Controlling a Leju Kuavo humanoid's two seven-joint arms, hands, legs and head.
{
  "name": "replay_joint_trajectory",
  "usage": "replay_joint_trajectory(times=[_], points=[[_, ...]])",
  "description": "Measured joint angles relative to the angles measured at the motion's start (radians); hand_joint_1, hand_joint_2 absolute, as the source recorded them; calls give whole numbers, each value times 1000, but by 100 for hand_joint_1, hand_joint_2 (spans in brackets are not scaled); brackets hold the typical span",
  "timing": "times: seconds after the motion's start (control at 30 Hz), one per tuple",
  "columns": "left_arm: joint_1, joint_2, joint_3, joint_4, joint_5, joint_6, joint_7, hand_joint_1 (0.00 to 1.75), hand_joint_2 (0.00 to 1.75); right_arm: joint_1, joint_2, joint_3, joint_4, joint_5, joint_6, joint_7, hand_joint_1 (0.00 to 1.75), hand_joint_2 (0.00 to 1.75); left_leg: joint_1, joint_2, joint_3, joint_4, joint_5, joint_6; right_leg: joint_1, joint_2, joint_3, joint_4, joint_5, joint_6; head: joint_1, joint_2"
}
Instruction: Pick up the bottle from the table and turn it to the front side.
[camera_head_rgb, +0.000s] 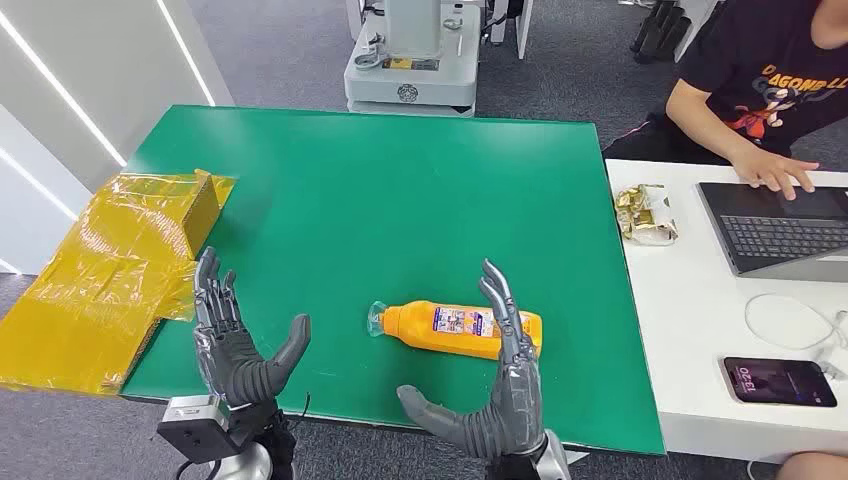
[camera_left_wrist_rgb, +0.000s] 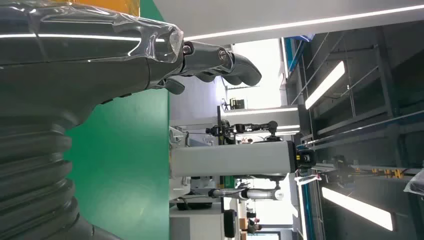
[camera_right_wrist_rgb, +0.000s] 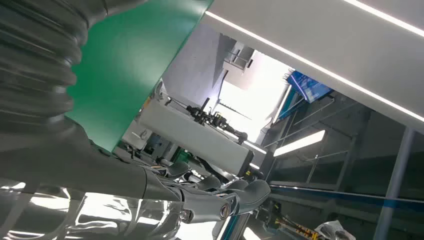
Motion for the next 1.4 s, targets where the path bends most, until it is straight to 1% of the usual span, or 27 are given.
replay_joint_trajectory(times=[0.53,0.63,0.7,0.8,0.93,1.0,1.07,1.23,1.4], points=[[0,0,-2,0,2,-7,0,0,175,1,-1,1,0,2,-2,2,0,175,0,0,0,0,0,0,0,0,0,0,0,0,0,0],[-1,0,-2,0,3,-9,0,0,175,-1,-1,1,2,11,0,18,0,175,0,0,0,0,0,0,0,0,0,0,0,0,0,0],[-1,0,-2,0,2,-10,0,0,175,-3,-4,1,6,43,14,61,0,175,0,0,0,0,0,0,0,0,0,0,0,0,0,0],[-1,0,-2,0,-1,-14,0,0,175,-6,-14,1,13,125,67,165,0,175,0,0,0,0,-1,0,0,0,0,0,0,0,0,0],[0,0,-1,0,-6,-25,0,0,175,-22,-54,-9,17,248,178,322,0,175,0,0,0,0,-1,0,0,0,0,0,0,0,0,0],[0,0,-1,0,-14,-35,0,0,175,-29,-70,-24,20,301,236,382,0,175,0,0,0,0,-1,0,0,0,0,0,0,0,0,0],[2,0,0,0,-20,-44,0,0,175,-35,-85,-42,26,335,277,420,0,175,0,0,0,0,-1,1,0,-1,0,0,0,0,0,0],[8,-1,4,0,-25,-52,0,0,175,-45,-111,-68,34,349,320,452,0,175,0,0,0,0,-1,1,0,-1,0,0,0,0,0,0],[14,-7,11,0,-38,-80,0,0,175,-76,-135,-82,58,394,435,548,0,175,0,0,0,0,-2,1,0,0,0,0,0,0,0,0]])
